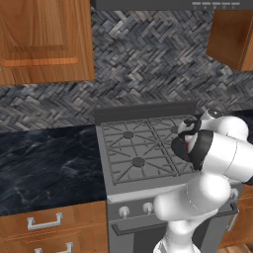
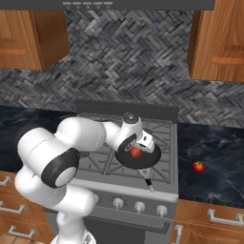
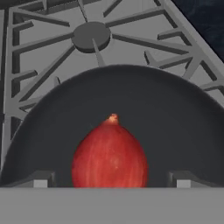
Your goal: Place the pan on the front right burner on the stove. Then place the tomato and the onion in the pan and turn on the front right burner.
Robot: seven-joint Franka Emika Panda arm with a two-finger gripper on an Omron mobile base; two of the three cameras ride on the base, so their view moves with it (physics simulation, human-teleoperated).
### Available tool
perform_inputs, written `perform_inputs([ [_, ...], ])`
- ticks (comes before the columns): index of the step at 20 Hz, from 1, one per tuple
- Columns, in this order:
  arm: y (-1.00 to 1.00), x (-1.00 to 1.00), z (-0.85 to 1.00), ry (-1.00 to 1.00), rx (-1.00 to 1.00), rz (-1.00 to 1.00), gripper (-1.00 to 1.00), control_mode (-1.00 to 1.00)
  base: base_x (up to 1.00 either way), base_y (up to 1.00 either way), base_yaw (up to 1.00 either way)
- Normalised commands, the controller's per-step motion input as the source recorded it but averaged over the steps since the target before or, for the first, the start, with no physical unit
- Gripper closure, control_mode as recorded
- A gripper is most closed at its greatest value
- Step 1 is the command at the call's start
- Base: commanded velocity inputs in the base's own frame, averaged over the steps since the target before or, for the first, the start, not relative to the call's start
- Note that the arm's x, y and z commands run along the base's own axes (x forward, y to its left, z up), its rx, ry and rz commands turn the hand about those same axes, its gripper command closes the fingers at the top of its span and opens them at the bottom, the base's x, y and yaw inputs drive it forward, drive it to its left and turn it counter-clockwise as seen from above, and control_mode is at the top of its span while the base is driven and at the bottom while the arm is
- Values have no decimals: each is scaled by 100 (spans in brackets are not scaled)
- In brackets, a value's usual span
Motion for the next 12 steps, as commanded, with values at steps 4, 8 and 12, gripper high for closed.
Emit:
perform_inputs([
  [4,-8,-16,30,0,0,-1,-100,-100,0,0,0],
  [8,-30,-24,15,0,0,-6,-100,-100,0,0,0],
  [12,-44,-14,5,0,0,-7,-100,-100,0,0,0],
])
